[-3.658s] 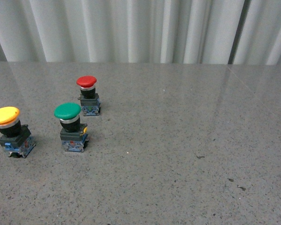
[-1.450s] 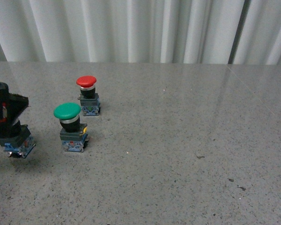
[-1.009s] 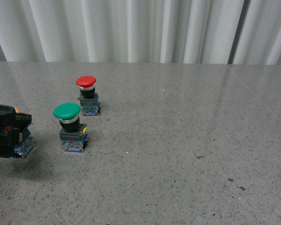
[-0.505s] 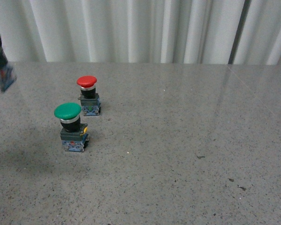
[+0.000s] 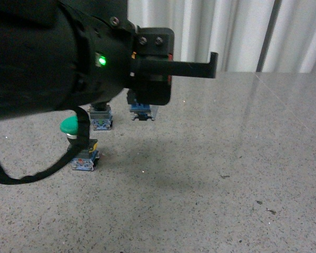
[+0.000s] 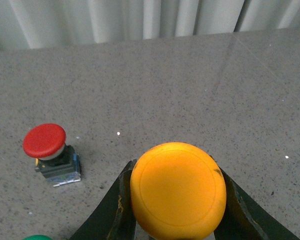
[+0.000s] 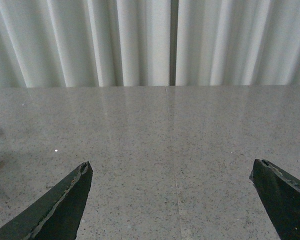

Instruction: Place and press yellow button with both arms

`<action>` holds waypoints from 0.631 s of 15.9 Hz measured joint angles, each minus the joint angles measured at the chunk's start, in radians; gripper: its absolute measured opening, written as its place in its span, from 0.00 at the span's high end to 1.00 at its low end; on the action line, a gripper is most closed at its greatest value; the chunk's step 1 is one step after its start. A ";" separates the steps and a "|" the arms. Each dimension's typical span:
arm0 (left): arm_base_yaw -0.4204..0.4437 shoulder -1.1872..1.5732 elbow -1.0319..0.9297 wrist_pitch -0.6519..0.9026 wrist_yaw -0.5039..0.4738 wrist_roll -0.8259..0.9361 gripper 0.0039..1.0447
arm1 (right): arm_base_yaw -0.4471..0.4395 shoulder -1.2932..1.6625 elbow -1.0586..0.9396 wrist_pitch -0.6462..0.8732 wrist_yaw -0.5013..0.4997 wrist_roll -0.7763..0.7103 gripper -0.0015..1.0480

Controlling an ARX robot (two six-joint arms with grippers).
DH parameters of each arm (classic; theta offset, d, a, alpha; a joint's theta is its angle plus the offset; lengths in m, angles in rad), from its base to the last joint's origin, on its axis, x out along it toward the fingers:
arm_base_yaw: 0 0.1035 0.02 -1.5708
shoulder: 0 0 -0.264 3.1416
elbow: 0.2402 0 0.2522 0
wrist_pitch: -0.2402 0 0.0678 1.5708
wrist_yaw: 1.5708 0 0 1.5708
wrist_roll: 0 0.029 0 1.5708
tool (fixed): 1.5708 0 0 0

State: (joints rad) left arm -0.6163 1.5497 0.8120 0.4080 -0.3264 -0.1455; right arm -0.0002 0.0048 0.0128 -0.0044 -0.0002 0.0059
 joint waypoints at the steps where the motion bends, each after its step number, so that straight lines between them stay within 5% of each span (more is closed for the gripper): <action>1: -0.013 0.042 0.018 0.003 -0.014 -0.035 0.69 | 0.000 0.000 0.000 0.000 0.000 0.000 0.06; 10: -0.024 0.291 0.127 0.035 0.003 -0.119 0.69 | 0.000 0.000 0.000 0.000 0.000 0.000 0.06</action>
State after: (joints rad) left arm -0.6403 1.8412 0.9386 0.4427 -0.3237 -0.2642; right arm -0.0002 0.0048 0.0128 -0.0040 -0.0002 0.0059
